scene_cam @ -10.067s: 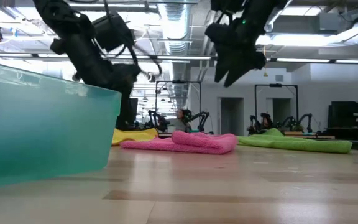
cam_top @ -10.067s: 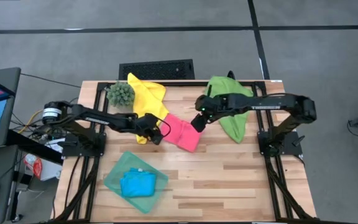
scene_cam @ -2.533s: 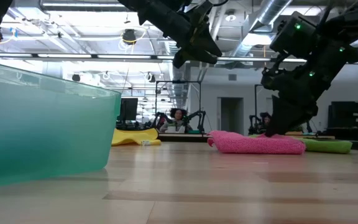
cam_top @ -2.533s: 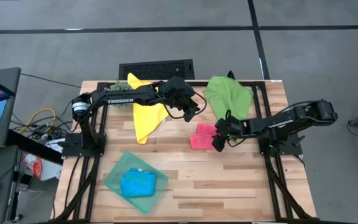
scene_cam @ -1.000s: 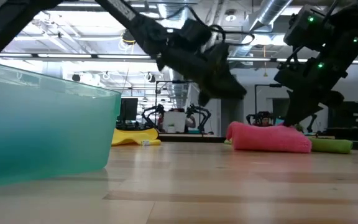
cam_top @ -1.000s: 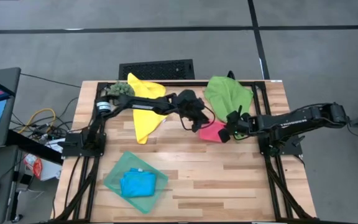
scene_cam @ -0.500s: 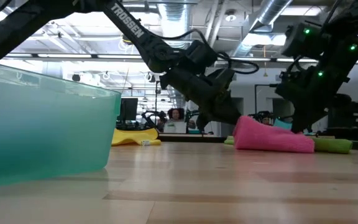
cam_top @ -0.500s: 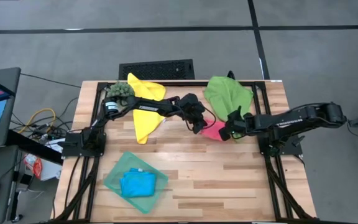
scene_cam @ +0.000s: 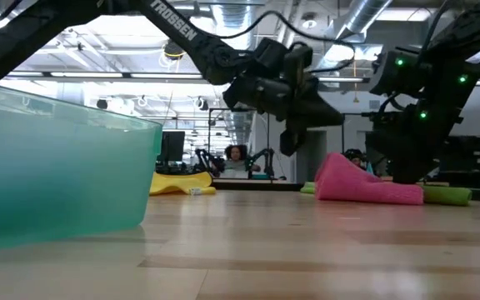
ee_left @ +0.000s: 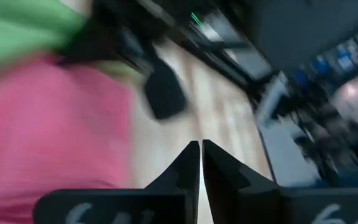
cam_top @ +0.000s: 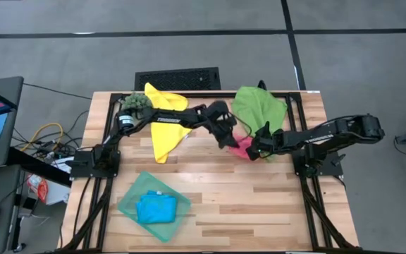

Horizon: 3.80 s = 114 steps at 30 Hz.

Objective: Fold microfiber towels
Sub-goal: Fold the pink microfiber towel

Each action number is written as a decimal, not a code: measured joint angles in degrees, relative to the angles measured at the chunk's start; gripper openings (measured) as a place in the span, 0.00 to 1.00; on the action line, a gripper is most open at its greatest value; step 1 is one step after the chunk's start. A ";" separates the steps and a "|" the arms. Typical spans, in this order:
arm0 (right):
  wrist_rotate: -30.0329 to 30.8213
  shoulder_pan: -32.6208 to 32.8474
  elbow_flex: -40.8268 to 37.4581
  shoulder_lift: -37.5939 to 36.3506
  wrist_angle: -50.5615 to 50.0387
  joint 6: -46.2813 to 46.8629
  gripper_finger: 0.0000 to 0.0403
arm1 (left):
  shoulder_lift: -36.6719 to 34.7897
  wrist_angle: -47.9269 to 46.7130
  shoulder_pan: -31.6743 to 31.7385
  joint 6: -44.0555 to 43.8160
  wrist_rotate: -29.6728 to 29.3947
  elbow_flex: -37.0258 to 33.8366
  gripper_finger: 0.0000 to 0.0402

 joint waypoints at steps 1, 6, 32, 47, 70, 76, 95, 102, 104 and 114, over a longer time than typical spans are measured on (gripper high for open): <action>-0.02 -0.14 0.00 0.00 -0.02 -0.01 0.03 | 0.00 -1.25 -0.71 1.36 0.65 0.00 0.01; -0.02 -0.23 0.00 0.00 0.21 -0.04 0.03 | 0.02 -7.55 -3.89 9.18 -9.99 -0.02 0.00; -1.14 -0.23 0.00 -0.02 1.29 -0.04 0.04 | 0.17 -11.26 -5.08 15.47 -32.91 -0.04 0.00; -1.07 -0.23 -0.02 -9.40 0.69 -0.01 0.19 | 0.26 -12.10 -5.08 16.74 -36.53 -0.24 0.00; 1.65 4.51 -0.02 3.33 15.27 -10.03 0.19 | 0.26 -12.09 -5.09 14.30 -37.40 -0.26 0.00; 1.27 4.36 0.17 8.91 15.92 -10.05 0.19 | -1.16 -19.35 -3.35 12.84 -35.08 2.54 0.00; 7.27 10.09 -0.08 -12.21 0.55 0.47 0.19 | -0.74 -5.87 -3.48 8.75 -30.31 3.56 0.00; 12.31 14.27 -0.05 -13.91 -1.77 3.93 0.19 | -0.72 -6.92 -5.66 13.48 -31.06 3.54 0.00; 12.37 14.66 -0.04 -13.02 -1.84 4.49 0.19 | -0.72 -8.53 -6.38 15.16 -31.87 3.14 0.00; 12.32 14.61 -0.04 -8.97 -1.04 6.80 0.19 | -0.72 2.92 -5.15 12.91 -37.48 -8.35 0.00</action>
